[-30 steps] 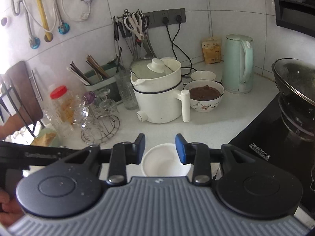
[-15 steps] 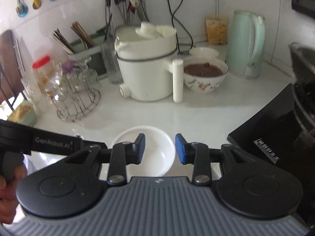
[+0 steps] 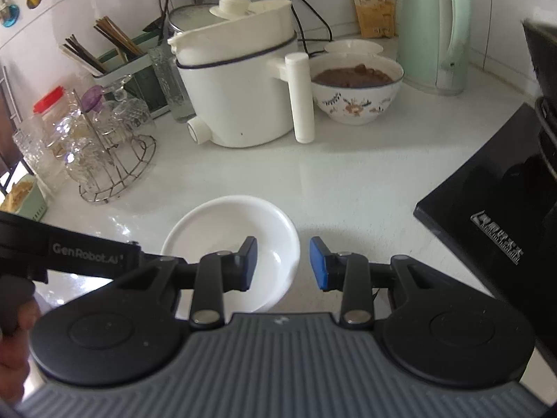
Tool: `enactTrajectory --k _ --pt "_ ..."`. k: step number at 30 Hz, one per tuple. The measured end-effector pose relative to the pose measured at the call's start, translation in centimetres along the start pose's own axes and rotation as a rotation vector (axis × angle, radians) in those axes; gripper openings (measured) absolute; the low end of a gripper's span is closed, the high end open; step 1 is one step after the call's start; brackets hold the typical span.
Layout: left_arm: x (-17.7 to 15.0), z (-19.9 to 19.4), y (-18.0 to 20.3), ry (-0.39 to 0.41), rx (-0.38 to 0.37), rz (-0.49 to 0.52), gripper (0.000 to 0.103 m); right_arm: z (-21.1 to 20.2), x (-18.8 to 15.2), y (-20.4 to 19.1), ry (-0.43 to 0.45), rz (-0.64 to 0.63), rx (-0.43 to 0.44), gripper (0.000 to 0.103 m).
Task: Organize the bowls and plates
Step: 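Move both grippers toward the white ceramic bowl, then close both grippers on the rim of the white ceramic bowl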
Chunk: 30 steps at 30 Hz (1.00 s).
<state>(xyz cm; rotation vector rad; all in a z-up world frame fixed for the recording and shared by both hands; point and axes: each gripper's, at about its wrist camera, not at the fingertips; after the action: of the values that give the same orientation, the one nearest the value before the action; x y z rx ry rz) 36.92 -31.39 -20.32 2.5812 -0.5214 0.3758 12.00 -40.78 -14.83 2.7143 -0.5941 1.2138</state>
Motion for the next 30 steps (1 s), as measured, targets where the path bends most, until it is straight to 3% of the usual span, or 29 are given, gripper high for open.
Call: enactTrajectory --k 9,14,17,30 --pt "0.1 0.9 -0.3 -0.021 0.015 -0.019 0.044 1.8 -0.3 0.5 -0.058 0.039 0.011 0.036" --pt "-0.1 1.2 -0.1 -0.036 -0.016 0.015 0.027 2.6 -0.4 0.3 -0.106 0.047 -0.001 0.018" --pt "-0.3 1.3 0.3 -0.038 -0.003 0.036 0.020 2.7 -0.6 0.1 -0.115 0.047 0.004 0.016" --pt "0.8 -0.3 -0.1 -0.031 -0.018 0.003 0.019 1.7 0.3 -0.3 -0.097 0.090 0.043 0.016"
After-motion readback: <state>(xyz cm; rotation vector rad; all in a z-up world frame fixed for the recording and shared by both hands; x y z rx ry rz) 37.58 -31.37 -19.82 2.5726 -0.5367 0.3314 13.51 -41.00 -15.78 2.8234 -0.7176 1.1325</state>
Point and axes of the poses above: each gripper's, at about its wrist camera, not at the fingertips, and z roughly the way its jaws point, y to its right, x to its top, and after that the axes turned 6 degrees about -z, right-handed
